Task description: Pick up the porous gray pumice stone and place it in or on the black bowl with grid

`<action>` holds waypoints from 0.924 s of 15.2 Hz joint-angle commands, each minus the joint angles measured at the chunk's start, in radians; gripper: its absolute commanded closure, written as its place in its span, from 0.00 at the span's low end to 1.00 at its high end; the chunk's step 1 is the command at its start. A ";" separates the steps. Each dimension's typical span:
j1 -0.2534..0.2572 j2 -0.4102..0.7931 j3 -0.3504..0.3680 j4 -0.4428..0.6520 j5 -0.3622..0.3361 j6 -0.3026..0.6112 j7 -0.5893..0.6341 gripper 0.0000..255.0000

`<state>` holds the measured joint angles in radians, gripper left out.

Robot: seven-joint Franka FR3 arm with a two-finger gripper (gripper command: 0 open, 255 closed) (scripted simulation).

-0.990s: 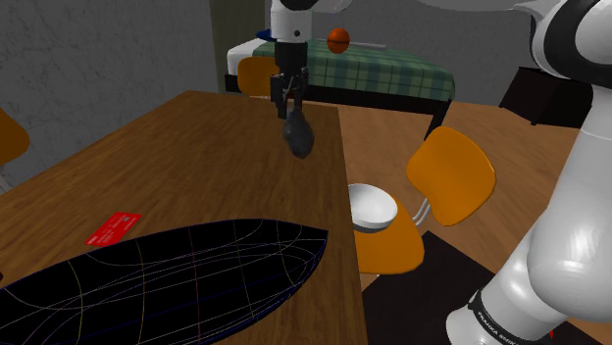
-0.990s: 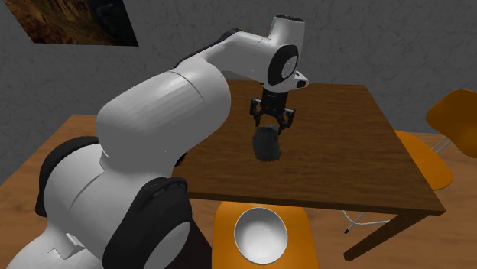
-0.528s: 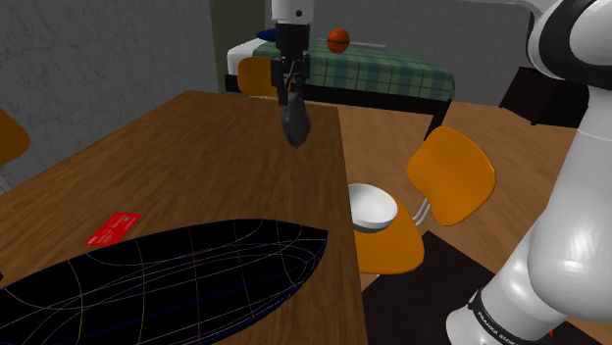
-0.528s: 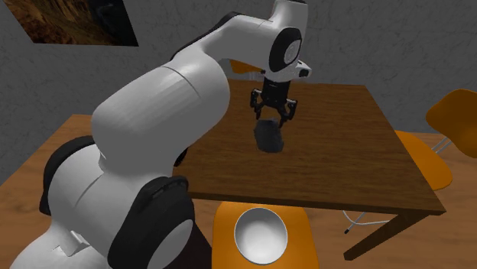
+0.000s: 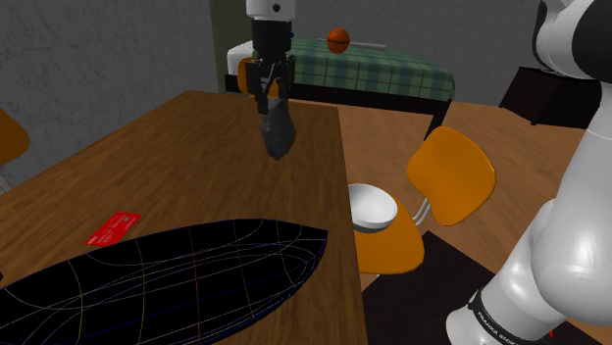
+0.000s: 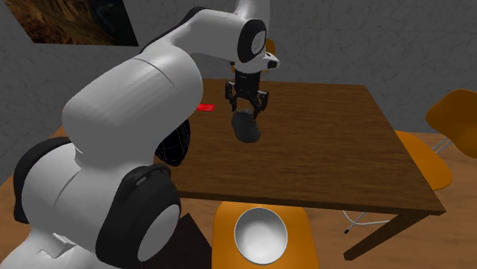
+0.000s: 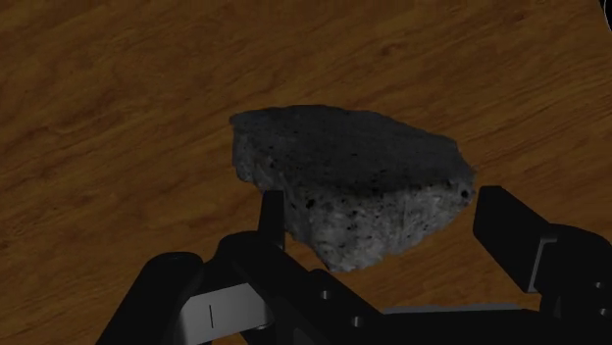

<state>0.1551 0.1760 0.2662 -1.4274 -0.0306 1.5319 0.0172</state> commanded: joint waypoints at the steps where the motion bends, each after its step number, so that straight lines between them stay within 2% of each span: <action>1: 0.029 -0.001 0.019 0.005 0.000 -0.006 0.049 1.00; 8: 0.129 0.023 0.085 0.041 -0.009 -0.018 0.212 1.00; 14: 0.230 0.091 0.136 0.133 -0.036 -0.046 0.356 1.00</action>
<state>0.3663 0.2508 0.3944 -1.3129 -0.0600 1.4882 0.3471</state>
